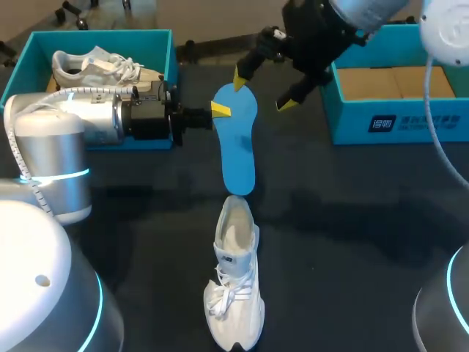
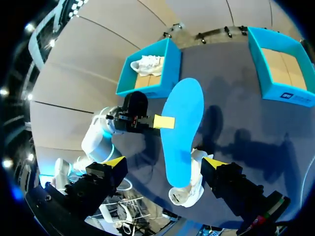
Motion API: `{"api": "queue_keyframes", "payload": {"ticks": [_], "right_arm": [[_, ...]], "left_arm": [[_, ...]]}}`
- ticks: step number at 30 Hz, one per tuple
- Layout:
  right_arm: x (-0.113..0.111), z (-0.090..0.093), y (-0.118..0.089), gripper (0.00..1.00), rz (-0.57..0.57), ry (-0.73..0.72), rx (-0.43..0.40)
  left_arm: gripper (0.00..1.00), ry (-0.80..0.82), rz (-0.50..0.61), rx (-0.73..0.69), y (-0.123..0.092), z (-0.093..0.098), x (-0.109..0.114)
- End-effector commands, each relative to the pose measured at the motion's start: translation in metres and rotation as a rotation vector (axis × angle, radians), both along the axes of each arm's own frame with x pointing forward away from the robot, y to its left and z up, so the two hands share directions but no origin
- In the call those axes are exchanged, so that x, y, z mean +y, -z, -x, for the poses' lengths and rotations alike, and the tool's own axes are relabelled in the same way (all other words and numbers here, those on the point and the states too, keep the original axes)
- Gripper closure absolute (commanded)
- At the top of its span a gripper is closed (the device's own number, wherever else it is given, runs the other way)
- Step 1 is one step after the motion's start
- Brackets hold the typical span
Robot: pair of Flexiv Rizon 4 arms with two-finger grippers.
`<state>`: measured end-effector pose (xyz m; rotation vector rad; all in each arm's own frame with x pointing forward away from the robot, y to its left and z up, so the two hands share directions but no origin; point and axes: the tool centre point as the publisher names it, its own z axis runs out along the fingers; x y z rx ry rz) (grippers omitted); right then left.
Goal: Take the shoe out of the shoebox, open the shoe tongue, remove and reinsert the insole, then place the shoe into the shoebox
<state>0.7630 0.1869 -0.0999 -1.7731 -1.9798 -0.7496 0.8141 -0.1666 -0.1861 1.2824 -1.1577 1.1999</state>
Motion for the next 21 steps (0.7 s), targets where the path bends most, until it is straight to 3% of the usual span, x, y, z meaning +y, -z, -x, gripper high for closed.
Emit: {"api": "queue_keyframes", "payload": {"ticks": [1, 11, 16, 21], "right_arm": [[-0.0085, 0.0032, 0.0078, 0.0, -0.21, -0.023, 0.004], [-0.0085, 0.0032, 0.0078, 0.0, -0.21, -0.023, 0.004], [-0.0134, 0.0027, 0.0094, 0.0, -0.404, -0.066, -0.124], [-0.0171, -0.0027, 0.0161, 0.0, -0.462, -0.07, -0.13]], "left_arm": [[1.0, -0.002, 0.001, -0.001, 0.0006, 0.0004, -0.0005], [1.0, -0.002, 0.001, -0.001, 0.0006, 0.0004, -0.0005], [1.0, -0.002, 0.001, -0.001, 0.0006, 0.0004, -0.0005], [1.0, -0.002, 0.001, -0.001, 0.0006, 0.0004, -0.0005]]}}
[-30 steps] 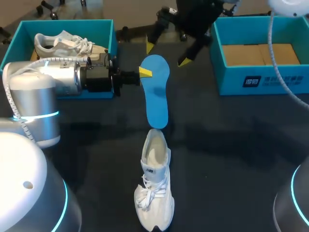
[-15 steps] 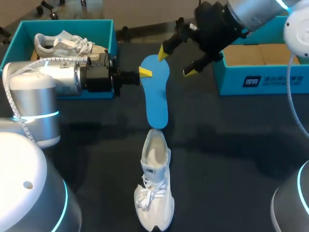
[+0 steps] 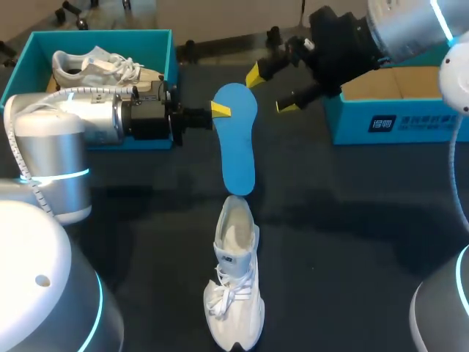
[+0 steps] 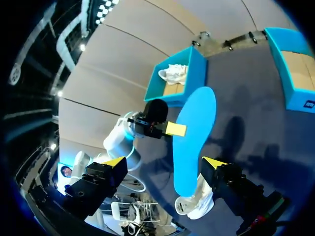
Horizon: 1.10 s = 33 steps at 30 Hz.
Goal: Take the shoe out of the shoebox, open the shoe tongue, remove and reinsert the insole, then place the shoe into the shoebox
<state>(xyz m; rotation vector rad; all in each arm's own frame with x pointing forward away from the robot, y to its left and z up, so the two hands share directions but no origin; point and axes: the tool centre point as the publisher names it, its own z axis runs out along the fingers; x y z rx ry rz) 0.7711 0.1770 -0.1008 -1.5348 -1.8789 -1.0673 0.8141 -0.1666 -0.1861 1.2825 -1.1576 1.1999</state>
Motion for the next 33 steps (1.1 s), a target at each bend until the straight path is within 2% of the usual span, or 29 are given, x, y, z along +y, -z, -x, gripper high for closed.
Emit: {"api": "queue_keyframes", "payload": {"ticks": [1, 3, 4, 6, 14, 22, 33], "right_arm": [[-0.009, 0.005, 0.017, 0.0, -0.211, -0.027, -0.043], [-0.011, 0.002, 0.023, 0.0, -0.236, -0.008, -0.022], [-0.011, 0.001, 0.026, 0.0, -0.269, -0.018, -0.043], [-0.011, 0.0, 0.031, 0.0, -0.277, -0.001, -0.015], [-0.008, -0.002, 0.028, 0.0, -0.347, -0.013, -0.007], [-0.004, -0.005, 0.035, 0.0, -0.386, 0.015, 0.089], [-0.002, -0.003, 0.043, 0.0, -0.475, 0.036, 0.102]], "left_arm": [[1.0, -0.002, 0.001, -0.001, 0.001, 0.0, -0.001], [1.0, -0.002, 0.001, -0.001, 0.001, 0.0, -0.001], [1.0, -0.002, 0.001, -0.001, 0.001, 0.0, -0.001], [1.0, -0.002, 0.001, -0.001, 0.001, 0.0, -0.001], [1.0, -0.002, 0.001, -0.001, 0.001, 0.0, -0.001], [1.0, -0.002, 0.001, -0.001, 0.001, 0.0, -0.001], [1.0, -0.002, 0.001, -0.001, 0.001, 0.0, -0.001]]}}
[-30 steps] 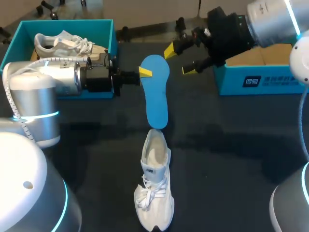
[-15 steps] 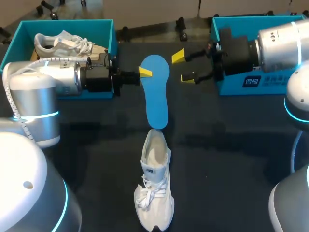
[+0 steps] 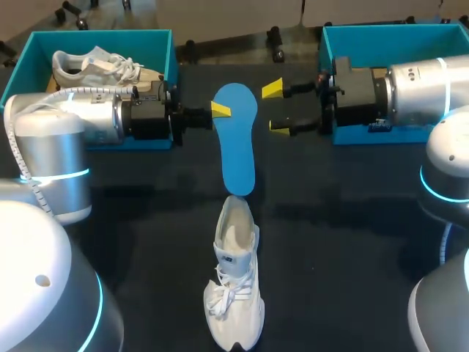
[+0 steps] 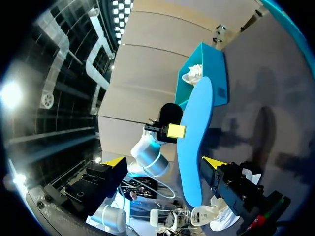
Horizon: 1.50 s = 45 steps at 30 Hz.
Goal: Take the shoe out of the shoebox, open the shoe tongue, remove and reinsert the insole, then place the shoe into the shoebox
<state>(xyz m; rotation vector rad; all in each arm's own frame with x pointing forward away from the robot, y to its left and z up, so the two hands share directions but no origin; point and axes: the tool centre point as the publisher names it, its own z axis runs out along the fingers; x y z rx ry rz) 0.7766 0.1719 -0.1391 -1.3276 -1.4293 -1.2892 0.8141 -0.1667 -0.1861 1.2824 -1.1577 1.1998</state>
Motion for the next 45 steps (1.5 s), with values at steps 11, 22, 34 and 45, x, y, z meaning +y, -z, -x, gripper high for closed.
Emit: {"api": "queue_keyframes", "payload": {"ticks": [11, 22, 34, 45], "right_arm": [[0.003, 0.003, 0.005, 0.0, -0.062, 0.008, 0.012], [0.003, 0.003, 0.005, 0.0, -0.062, 0.008, 0.012], [0.003, 0.003, 0.005, 0.0, -0.062, 0.008, 0.012], [0.003, 0.003, 0.005, 0.0, -0.062, 0.008, 0.012]], "left_arm": [[1.0, -0.046, 0.079, -0.217, -0.035, -0.015, 0.005], [1.0, -0.085, 0.215, -0.881, -0.069, -0.019, 0.04], [1.0, -0.117, 0.289, -1.456, -0.07, 0.006, 0.055], [1.0, -0.175, 0.305, -1.865, -0.076, 0.016, 0.057]]}}
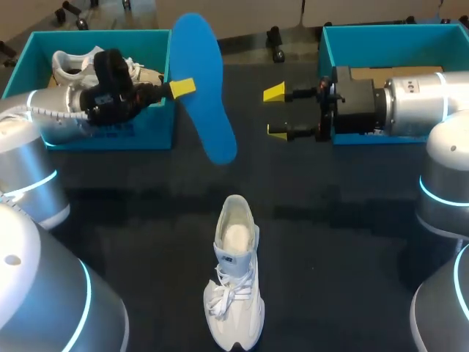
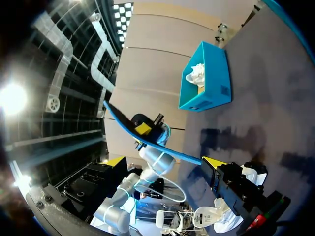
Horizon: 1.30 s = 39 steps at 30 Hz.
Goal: Take the shoe out of the shoebox, open the shoe tongue, remove and reinsert the insole, then place the shoe into the shoebox
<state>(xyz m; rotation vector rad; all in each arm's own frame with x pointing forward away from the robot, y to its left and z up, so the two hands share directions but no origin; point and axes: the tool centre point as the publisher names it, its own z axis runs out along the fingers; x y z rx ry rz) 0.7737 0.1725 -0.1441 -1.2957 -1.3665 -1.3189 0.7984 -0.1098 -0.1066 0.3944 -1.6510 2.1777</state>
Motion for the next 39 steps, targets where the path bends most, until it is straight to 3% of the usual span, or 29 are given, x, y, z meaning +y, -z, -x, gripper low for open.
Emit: {"api": "queue_keyframes", "payload": {"ticks": [1, 16, 17, 21, 28, 34, 39], "right_arm": [[0.002, 0.0, 0.0, 0.0, 0.002, 0.002, 0.001], [0.002, 0.0, 0.0, 0.0, 0.002, 0.002, 0.001], [0.002, 0.0, 0.0, 0.0, 0.002, 0.002, 0.001], [0.002, 0.0, 0.0, 0.0, 0.002, 0.002, 0.001], [0.002, 0.0, 0.0, 0.0, 0.002, 0.002, 0.001], [0.002, 0.0, 0.0, 0.0, 0.002, 0.002, 0.001], [0.002, 0.0, 0.0, 0.0, 0.002, 0.002, 0.001]], "left_arm": [[1.0, -0.106, 0.098, -0.71, 0.003, 0.001, 0.0], [1.0, -0.106, 0.098, -0.71, 0.003, 0.001, 0.0], [1.0, -0.144, 0.071, -0.826, 0.004, -0.001, -0.003], [1.0, -0.188, 0.114, -1.031, 0.001, -0.01, -0.008], [1.0, -0.302, 0.223, -1.391, -0.007, -0.018, 0.002], [1.0, -0.301, 0.372, -1.704, -0.004, -0.01, 0.011], [1.0, -0.298, 0.431, -1.998, 0.003, -0.004, 0.015]]}}
